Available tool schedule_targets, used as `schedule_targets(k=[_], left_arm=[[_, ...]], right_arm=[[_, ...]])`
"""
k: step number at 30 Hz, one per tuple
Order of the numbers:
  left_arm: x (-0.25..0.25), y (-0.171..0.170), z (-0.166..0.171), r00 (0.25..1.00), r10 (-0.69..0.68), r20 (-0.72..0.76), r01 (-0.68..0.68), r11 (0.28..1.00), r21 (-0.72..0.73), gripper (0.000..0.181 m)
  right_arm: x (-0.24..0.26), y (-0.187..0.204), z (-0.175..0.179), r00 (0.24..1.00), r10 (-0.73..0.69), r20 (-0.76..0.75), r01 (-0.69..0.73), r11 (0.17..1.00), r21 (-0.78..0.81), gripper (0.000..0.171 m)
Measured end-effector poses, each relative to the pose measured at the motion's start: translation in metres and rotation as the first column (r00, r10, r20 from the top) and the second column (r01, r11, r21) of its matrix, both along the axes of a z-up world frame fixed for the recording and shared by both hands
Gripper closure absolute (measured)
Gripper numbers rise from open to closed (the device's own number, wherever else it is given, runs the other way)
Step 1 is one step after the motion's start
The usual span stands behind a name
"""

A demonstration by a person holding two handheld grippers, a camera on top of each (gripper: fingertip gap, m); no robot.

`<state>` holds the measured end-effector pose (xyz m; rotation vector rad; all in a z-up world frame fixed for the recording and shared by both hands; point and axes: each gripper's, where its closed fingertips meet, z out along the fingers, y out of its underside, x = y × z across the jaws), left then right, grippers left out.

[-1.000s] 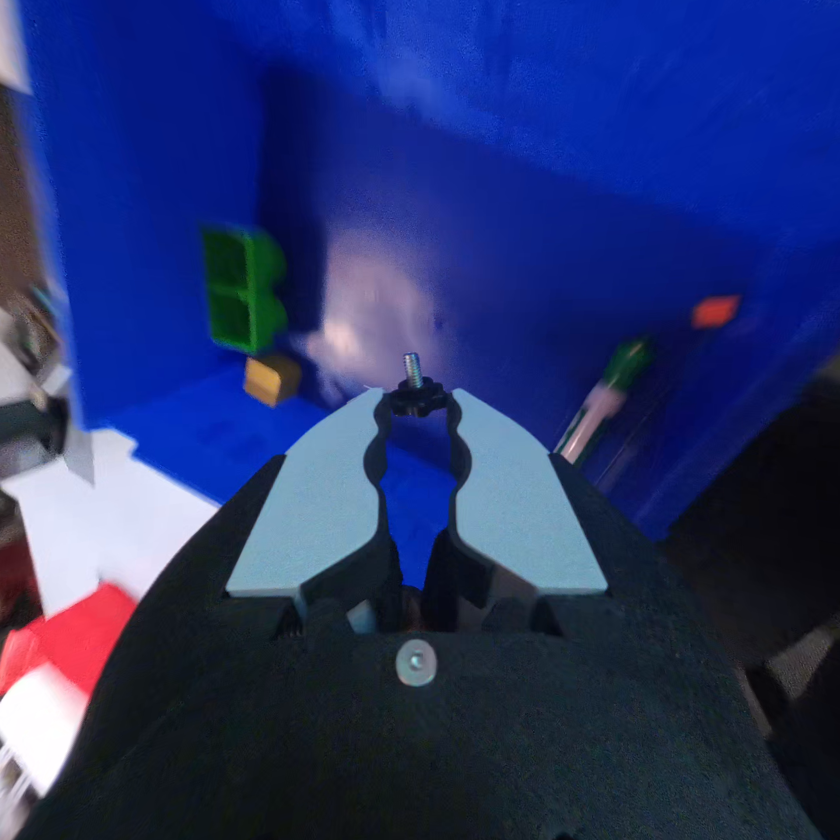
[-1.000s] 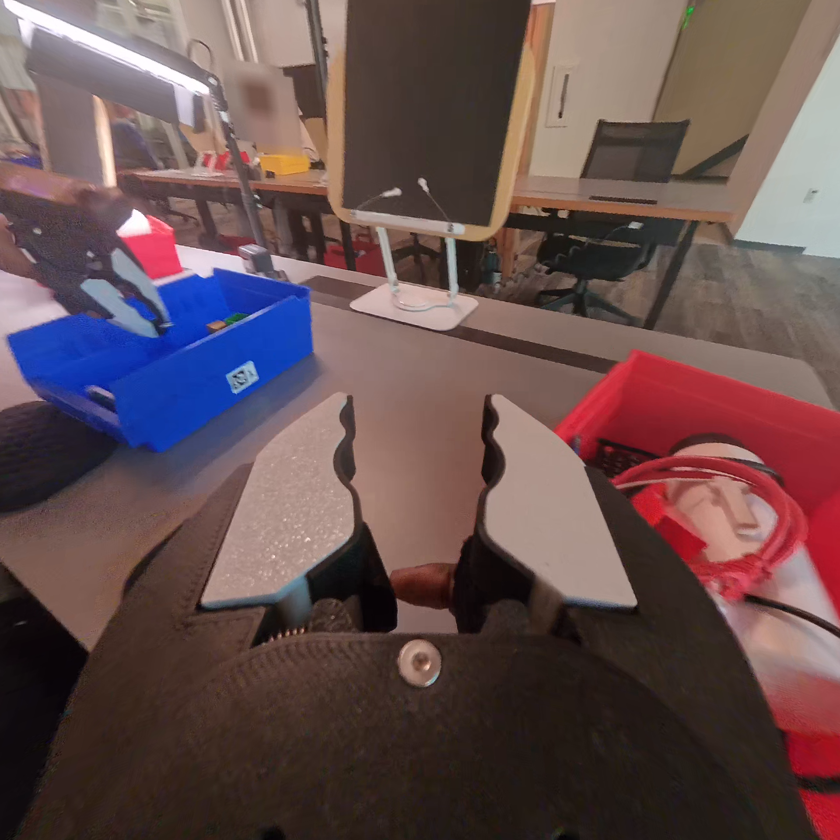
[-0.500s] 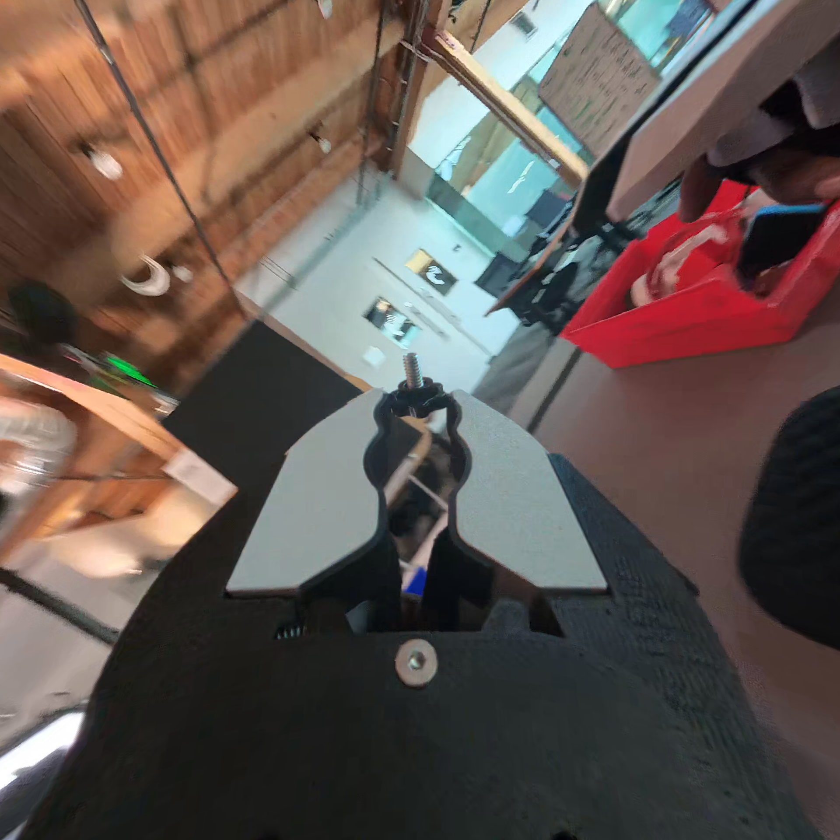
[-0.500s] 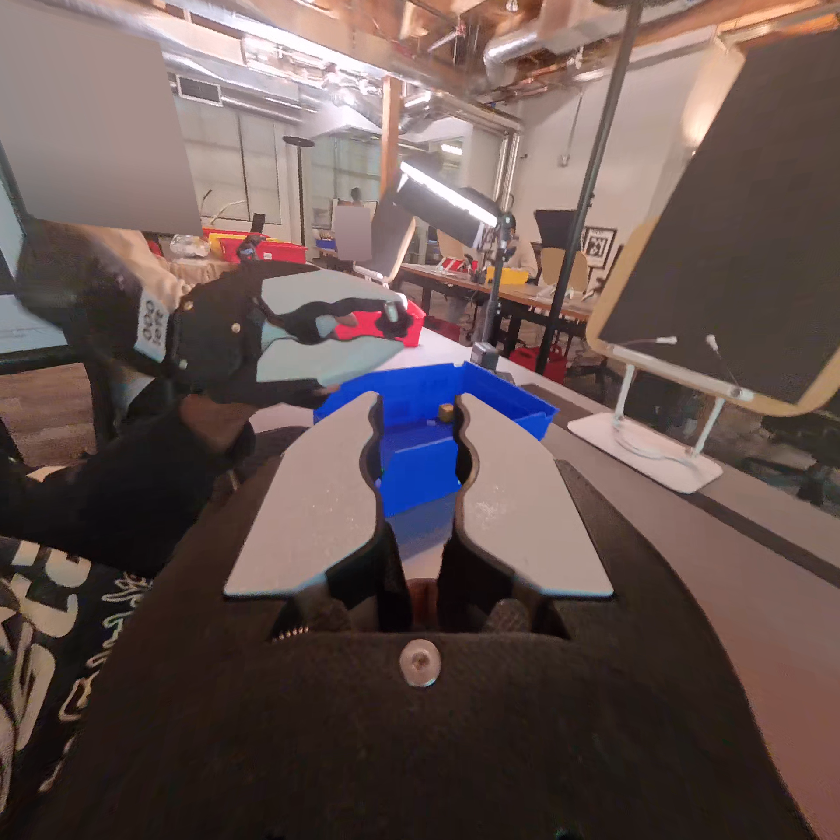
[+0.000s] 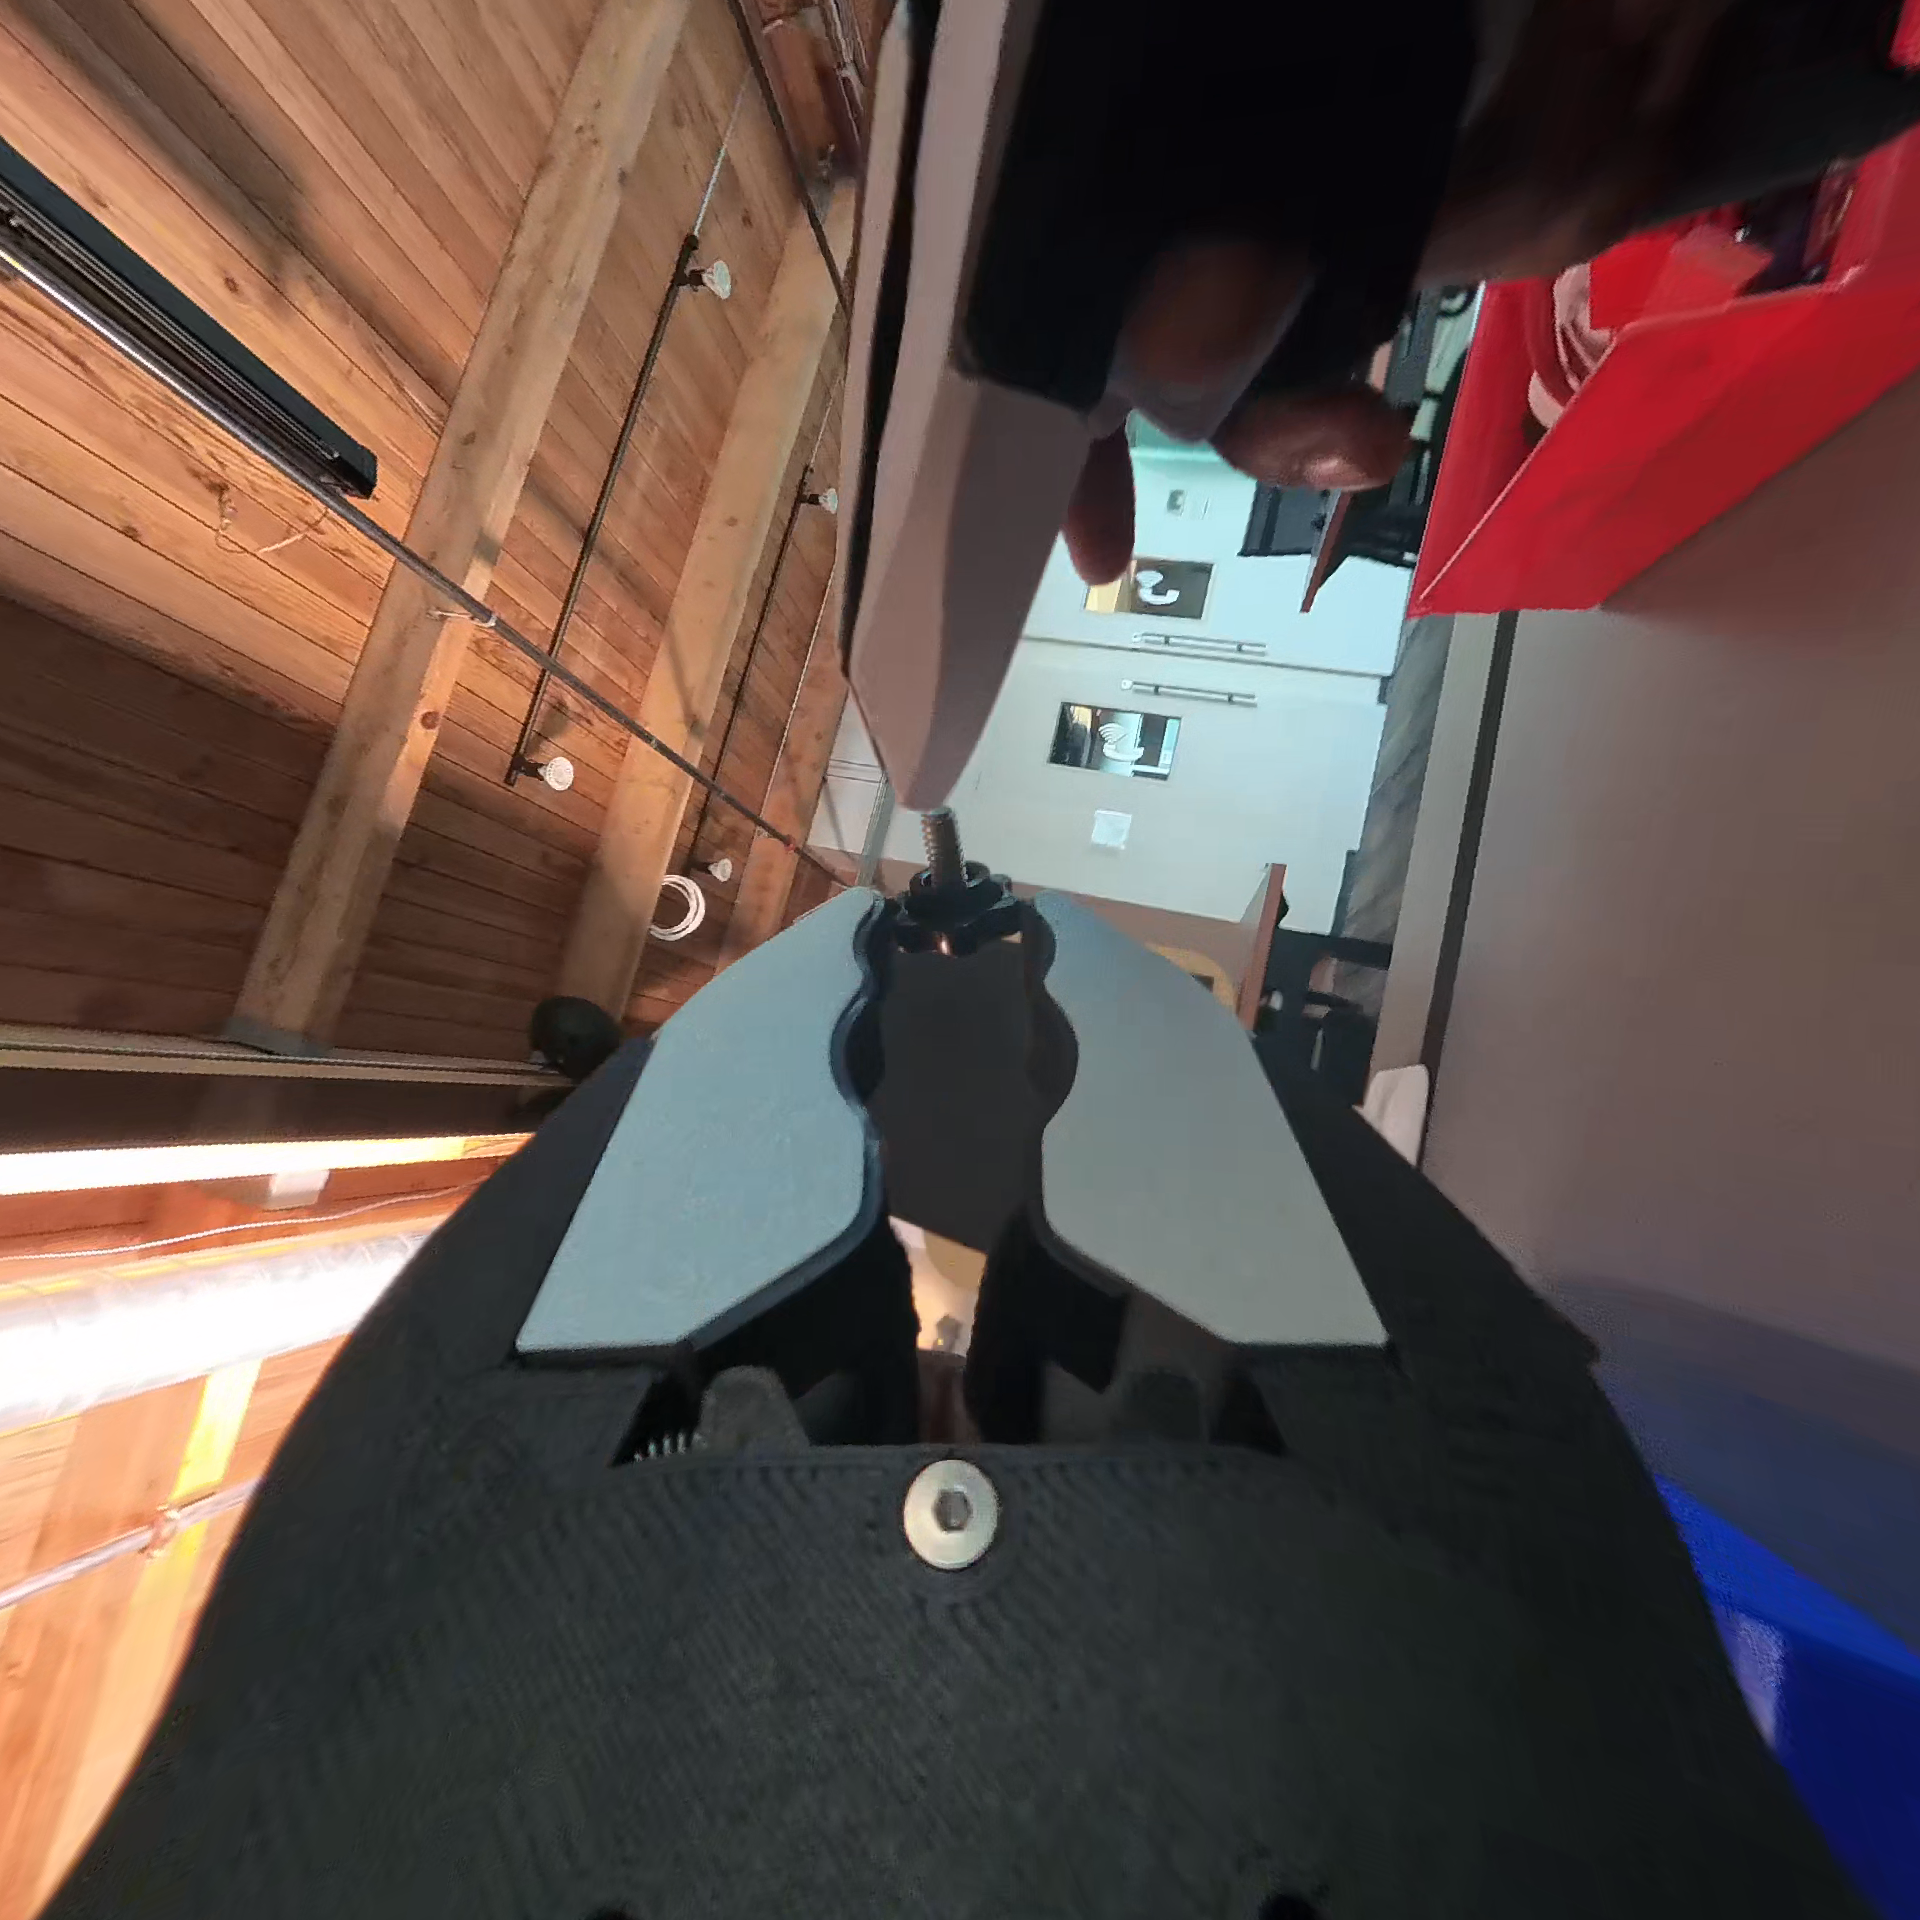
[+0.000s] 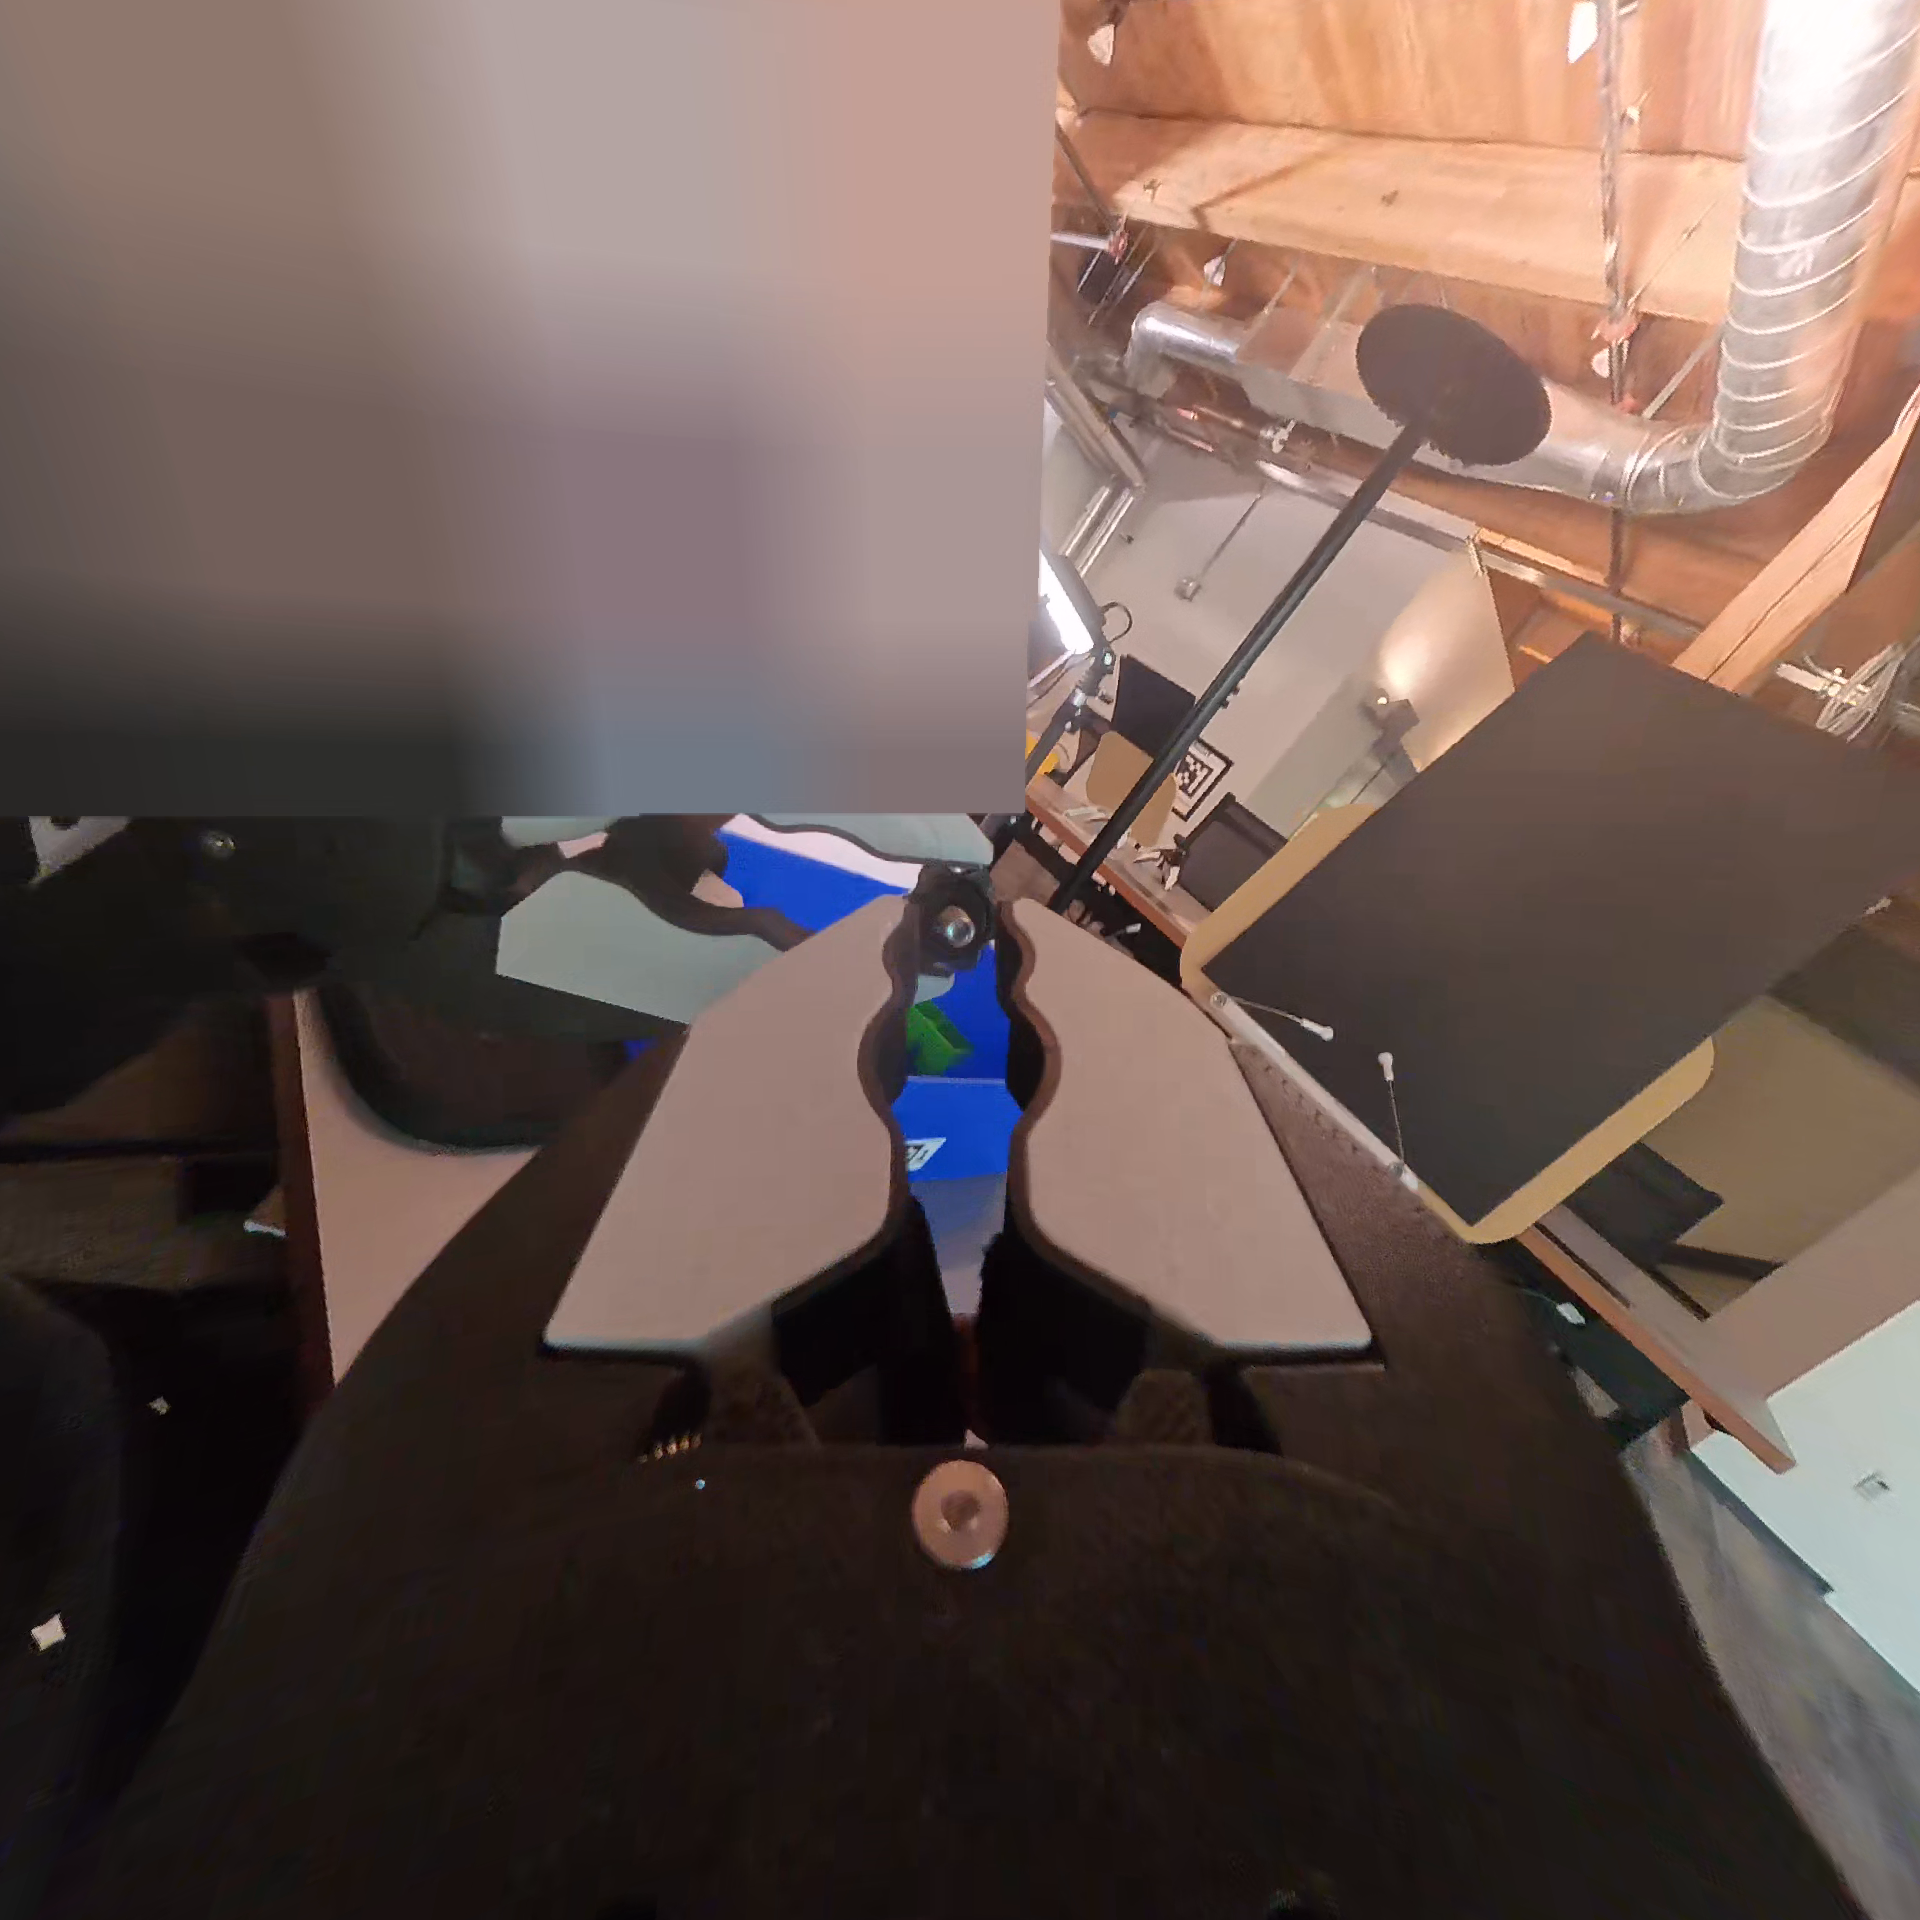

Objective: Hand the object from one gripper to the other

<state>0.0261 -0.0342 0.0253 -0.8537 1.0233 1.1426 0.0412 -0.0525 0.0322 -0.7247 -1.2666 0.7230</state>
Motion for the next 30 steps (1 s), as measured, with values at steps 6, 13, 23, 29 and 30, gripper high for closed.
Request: schedule_targets(k=[6,13,23,29,30], left_arm=[[0.008,0.001,-0.006,0.999,0.003,-0.043,-0.003,1.0,0.0,0.158],[0.008,0.002,-0.008,0.999,0.007,-0.043,-0.007,1.0,-0.008,0.158],[0.04,-0.048,0.018,0.464,-0.518,0.719,0.805,0.584,-0.099,0.13],[0.047,-0.075,0.017,0.182,-0.456,0.871,0.973,0.211,-0.093,0.133],[0.047,-0.075,0.015,0.189,-0.446,0.875,0.972,0.21,-0.103,0.135]], right_arm=[[-0.004,0.007,-0.008,0.998,-0.039,0.048,0.039,0.999,0.002,0.161],[-0.005,0.008,-0.014,0.995,-0.038,0.091,0.038,0.999,0.004,0.166],[0.02,-0.034,0.008,0.934,0.352,-0.051,-0.355,0.934,-0.042,0.165],[0.028,-0.055,0.011,0.825,0.553,-0.114,-0.564,0.817,-0.12,0.165],[0.029,-0.056,0.011,0.815,0.567,-0.118,-0.579,0.805,-0.129,0.165]])
